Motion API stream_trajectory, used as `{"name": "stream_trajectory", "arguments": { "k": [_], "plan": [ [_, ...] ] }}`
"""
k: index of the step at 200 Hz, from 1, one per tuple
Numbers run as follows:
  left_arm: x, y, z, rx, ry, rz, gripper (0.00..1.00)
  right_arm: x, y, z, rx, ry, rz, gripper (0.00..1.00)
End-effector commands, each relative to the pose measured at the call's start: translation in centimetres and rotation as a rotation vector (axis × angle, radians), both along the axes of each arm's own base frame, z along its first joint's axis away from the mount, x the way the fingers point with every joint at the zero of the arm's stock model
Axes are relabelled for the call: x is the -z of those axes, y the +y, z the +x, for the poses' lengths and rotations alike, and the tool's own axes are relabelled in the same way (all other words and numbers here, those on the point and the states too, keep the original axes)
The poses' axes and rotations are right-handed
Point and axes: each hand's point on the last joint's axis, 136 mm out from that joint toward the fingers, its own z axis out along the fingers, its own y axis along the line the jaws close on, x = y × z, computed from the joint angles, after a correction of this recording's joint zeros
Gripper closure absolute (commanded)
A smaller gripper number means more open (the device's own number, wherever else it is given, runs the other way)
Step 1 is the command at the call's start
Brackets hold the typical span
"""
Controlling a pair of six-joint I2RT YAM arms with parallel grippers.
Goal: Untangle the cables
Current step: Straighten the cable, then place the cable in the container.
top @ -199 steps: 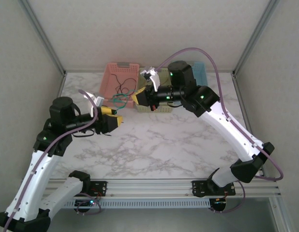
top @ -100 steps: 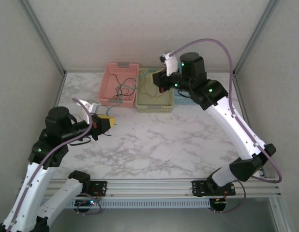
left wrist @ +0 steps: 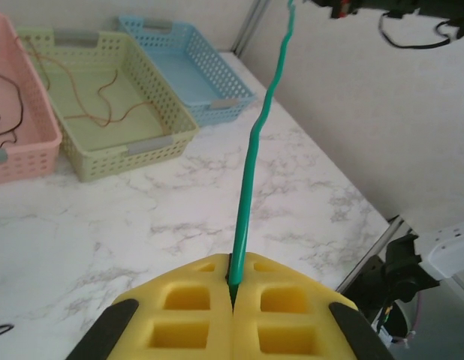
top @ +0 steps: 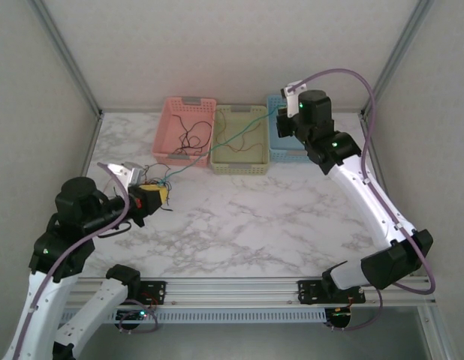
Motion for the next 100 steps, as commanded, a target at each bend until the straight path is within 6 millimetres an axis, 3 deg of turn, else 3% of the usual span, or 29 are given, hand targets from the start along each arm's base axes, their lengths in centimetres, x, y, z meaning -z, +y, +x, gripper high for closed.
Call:
{"name": "stream_trajectory", "arguments": {
  "k": [1, 15, 31, 51, 67, 100],
  "plan": [
    [1.6, 1.1, -0.6, -0.046, 0.032, 0.052, 1.00, -2.6, -5.8, 2.0, 0.225, -0.079, 0.076, 1.00],
    [1.9, 1.3, -0.2, -0.063, 0.037, 0.057, 0.99, -2.5, -6.1, 2.3, 0.229, -0.073, 0.095, 1.00],
    [2.3, 1.4, 0.3, -0.078, 0.048, 0.067, 0.48, -2.3, -6.2, 2.8, 0.237, -0.051, 0.104, 1.00],
    [2.5, 2.1, 1.1, -0.136, 0.043, 0.091, 0.14, -1.6, -6.9, 3.9, 0.289, -0.011, 0.095, 1.00],
    [2.4, 2.5, 1.4, -0.159, 0.031, 0.094, 0.07, -1.3, -7.8, 4.6, 0.347, -0.006, 0.113, 1.00],
    [2.5, 2.0, 1.3, -0.136, 0.035, 0.084, 0.06, -0.6, -9.2, 6.6, 0.460, 0.009, 0.124, 1.00]
  ]
}}
